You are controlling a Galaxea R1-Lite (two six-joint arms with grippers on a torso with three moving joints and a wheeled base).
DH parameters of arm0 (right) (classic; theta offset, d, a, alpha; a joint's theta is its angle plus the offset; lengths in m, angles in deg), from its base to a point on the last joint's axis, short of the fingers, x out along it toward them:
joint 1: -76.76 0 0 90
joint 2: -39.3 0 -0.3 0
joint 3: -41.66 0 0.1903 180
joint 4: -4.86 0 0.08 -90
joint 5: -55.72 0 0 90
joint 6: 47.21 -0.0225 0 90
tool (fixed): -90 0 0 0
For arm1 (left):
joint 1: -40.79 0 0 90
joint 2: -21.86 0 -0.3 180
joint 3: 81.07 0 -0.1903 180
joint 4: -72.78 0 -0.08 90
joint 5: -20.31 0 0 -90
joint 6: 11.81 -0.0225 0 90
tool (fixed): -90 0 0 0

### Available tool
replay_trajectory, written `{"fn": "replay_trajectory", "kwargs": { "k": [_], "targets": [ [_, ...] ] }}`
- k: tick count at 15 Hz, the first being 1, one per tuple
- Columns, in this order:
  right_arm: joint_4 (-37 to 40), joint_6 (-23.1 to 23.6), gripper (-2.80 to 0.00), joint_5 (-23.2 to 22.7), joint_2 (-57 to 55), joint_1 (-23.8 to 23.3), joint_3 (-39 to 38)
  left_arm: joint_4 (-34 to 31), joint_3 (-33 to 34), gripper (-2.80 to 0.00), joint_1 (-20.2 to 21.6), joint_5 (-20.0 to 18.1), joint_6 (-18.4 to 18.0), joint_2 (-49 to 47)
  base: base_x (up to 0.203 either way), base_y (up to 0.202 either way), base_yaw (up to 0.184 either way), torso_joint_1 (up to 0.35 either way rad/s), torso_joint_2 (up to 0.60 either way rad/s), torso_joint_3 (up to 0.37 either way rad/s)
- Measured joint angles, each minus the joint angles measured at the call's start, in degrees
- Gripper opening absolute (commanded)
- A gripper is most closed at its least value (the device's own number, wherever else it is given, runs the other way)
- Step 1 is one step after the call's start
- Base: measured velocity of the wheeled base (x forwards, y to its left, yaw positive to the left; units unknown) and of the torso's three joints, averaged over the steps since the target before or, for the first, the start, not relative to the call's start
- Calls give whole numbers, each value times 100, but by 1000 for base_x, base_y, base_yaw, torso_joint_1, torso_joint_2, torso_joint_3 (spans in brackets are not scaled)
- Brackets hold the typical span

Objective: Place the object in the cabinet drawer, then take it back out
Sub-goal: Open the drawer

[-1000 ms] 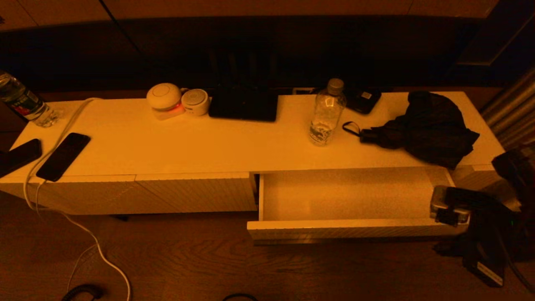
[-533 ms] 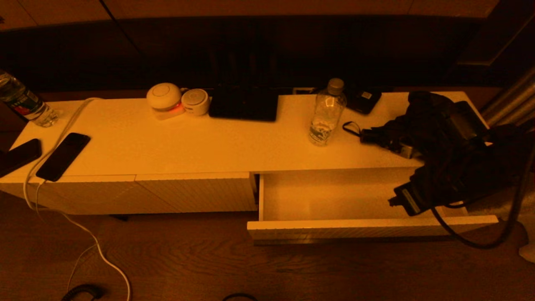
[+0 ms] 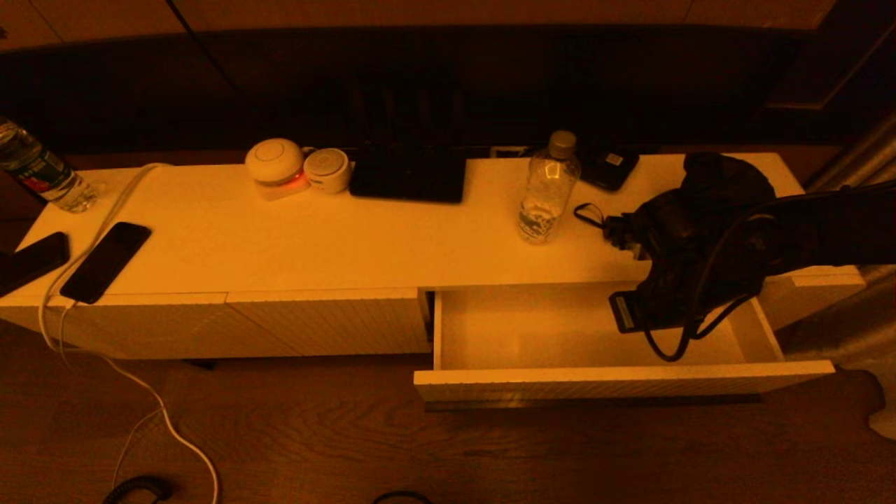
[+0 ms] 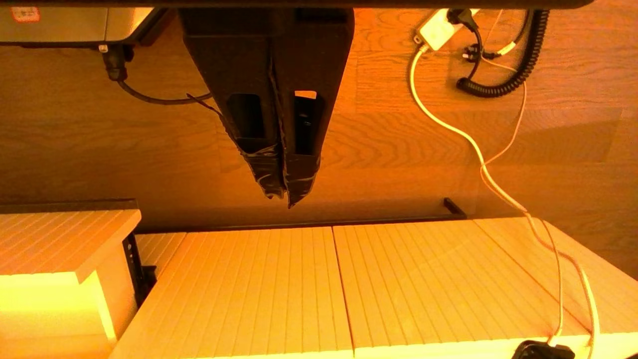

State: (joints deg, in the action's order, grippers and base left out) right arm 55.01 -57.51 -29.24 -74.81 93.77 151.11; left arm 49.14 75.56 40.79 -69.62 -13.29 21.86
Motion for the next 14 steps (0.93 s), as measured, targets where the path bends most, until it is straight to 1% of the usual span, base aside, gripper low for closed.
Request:
{"fn": "replay_trajectory", "kwargs": {
  "k": [3, 5, 8, 12, 14],
  "targets": [
    [-20, -68, -280, 0, -210, -6, 199, 2, 0, -280, 0, 0, -2, 0, 0, 0, 0, 0, 0, 0],
    [-24, -229, -280, -13, -315, -11, 337, 2, 0, -280, 0, 0, -1, 0, 0, 0, 0, 0, 0, 0],
    [-30, -256, -280, -17, -421, -37, 512, 0, 0, -280, 0, -2, -1, 0, 0, 0, 0, 0, 0, 0],
    [6, -258, -280, 6, -571, -37, 498, 2, 0, -280, 0, -2, 0, 0, 0, 0, 0, 0, 0, 0],
    [22, -337, -280, 13, -649, -12, 373, 2, 0, -280, 0, -1, -1, 0, 0, 0, 0, 0, 0, 0]
  ]
}}
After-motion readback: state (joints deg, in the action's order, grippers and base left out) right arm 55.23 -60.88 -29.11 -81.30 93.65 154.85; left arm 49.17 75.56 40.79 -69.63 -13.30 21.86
